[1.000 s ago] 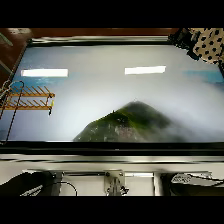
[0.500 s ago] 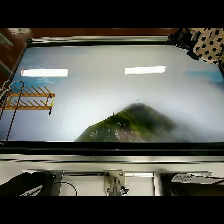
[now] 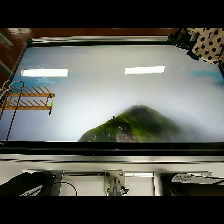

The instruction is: Fold the shirts.

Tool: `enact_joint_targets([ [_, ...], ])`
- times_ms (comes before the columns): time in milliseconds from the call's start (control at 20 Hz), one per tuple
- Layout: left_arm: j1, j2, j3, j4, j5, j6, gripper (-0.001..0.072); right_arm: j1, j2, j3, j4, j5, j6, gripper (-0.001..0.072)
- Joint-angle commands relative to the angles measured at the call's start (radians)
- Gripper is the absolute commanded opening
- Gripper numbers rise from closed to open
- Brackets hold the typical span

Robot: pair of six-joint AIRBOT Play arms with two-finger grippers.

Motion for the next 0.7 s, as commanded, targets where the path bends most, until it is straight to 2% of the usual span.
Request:
enact_joint_targets([
  [0,-0.001,0.0,0.0,-0.006,0.0,0.0,0.0708,0.001,0.021,0.001,0.0,-0.182,-0.057,0.0062],
  [150,0.0,0.0,0.0,-0.006,0.008,0.004,0.0708,0.002,0.047,0.001,0.061,-0.174,-0.057,0.0062],
  [400,0.0,0.001,0.0,-0.006,0.048,0.031,0.0707,0.072,0.068,-0.014,0.185,0.1,-0.154,0.0062],
  [500,0.0,0.003,0.0,-0.006,0.068,0.032,0.0708,0.113,0.068,-0.034,0.183,0.247,-0.216,0.0062],
  [650,0.0,0.006,0.0,-0.006,0.08,0.062,0.0708,0.149,0.067,-0.054,0.184,0.315,-0.229,0.0062],
])
